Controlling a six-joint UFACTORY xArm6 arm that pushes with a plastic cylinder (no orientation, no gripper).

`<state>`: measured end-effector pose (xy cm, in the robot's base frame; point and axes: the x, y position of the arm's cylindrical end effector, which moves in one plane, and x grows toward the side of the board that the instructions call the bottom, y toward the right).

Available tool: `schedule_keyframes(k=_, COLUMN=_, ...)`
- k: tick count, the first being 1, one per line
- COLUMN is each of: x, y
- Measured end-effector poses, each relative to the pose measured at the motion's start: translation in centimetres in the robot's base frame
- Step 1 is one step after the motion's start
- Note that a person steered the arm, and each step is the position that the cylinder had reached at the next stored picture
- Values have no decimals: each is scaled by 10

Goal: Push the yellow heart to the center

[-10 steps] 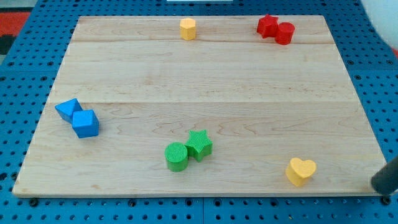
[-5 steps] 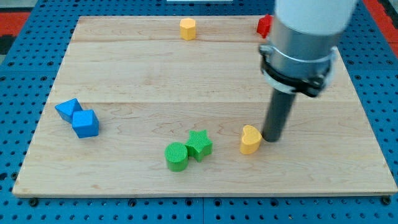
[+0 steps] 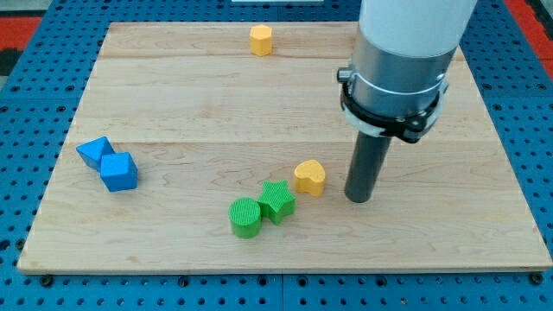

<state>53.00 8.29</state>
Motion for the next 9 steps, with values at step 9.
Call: schedule_keyframes(k=9, x=-123, y=-134)
